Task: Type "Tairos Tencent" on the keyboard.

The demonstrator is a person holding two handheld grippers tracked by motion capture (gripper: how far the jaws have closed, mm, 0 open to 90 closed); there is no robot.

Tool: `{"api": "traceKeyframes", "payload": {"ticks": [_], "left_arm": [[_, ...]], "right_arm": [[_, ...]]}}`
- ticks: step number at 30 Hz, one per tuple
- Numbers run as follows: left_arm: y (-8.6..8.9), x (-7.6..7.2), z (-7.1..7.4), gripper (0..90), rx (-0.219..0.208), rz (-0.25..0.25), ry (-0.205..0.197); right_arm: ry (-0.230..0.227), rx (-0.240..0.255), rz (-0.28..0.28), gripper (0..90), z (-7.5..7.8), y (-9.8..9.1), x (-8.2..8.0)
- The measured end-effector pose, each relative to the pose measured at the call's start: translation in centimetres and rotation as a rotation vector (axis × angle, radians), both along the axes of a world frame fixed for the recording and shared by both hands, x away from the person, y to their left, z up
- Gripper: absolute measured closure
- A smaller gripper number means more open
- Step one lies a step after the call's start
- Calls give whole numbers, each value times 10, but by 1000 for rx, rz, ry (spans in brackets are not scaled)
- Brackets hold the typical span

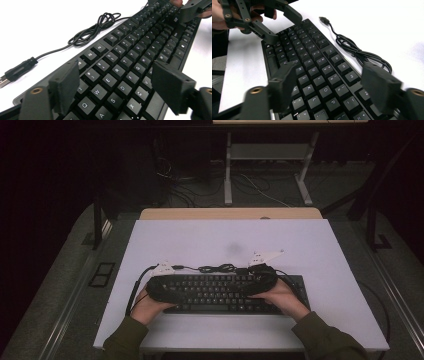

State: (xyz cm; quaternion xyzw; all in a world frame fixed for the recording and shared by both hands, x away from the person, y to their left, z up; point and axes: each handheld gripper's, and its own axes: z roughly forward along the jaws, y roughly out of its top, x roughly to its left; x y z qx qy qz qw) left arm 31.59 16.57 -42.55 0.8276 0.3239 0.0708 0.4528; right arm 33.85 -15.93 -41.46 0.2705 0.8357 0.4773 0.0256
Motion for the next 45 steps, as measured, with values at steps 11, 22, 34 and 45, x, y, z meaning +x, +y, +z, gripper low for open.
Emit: {"api": "traceKeyframes", "payload": {"ticks": [11, 22, 34, 45], "left_arm": [[-1, 0, 0, 184, -3, 0, -11], [-3, 0, -1, 184, 3, -7, -17], [-4, 0, -1, 182, 4, -12, -21], [-5, -1, -1, 181, 5, -14, -21]], "right_arm": [[-3, -6, 17, 620, 3, 11, 6], [25, -32, 48, 823, -1, 18, 6], [49, -77, 67, 891, -11, 27, 6], [66, -124, 58, 891, -18, 33, 8]]}}
